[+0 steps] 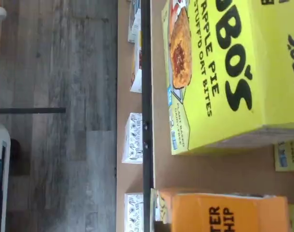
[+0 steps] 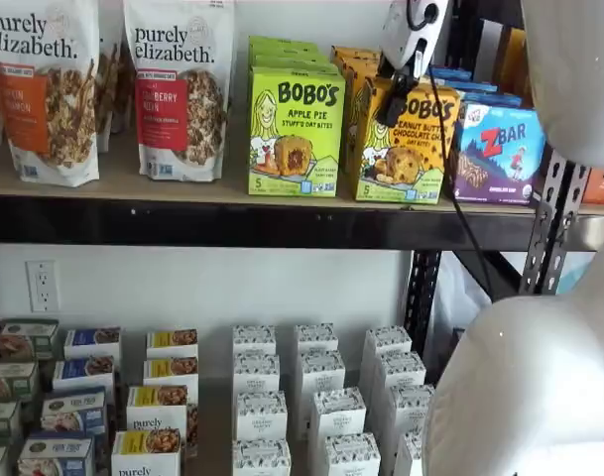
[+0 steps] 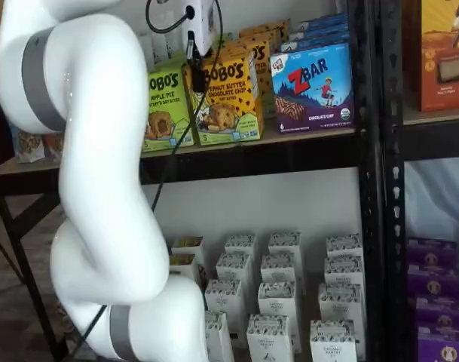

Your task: Pick up the orange box on the top shelf, the fifth box from the left

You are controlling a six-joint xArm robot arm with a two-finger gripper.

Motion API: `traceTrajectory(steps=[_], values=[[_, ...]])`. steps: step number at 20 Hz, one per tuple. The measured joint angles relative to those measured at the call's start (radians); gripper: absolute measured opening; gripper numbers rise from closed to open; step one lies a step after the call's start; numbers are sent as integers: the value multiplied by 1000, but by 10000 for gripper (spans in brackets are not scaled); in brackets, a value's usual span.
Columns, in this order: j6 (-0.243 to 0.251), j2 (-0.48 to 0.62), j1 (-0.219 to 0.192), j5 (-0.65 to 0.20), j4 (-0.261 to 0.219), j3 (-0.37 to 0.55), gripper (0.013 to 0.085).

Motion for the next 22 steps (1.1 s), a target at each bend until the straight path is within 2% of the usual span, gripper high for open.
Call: traceTrajectory(steps=[11,22], values=[[9,-10,-10,116,23,-58,170],[24,-63,-24,235,51,-93,170]])
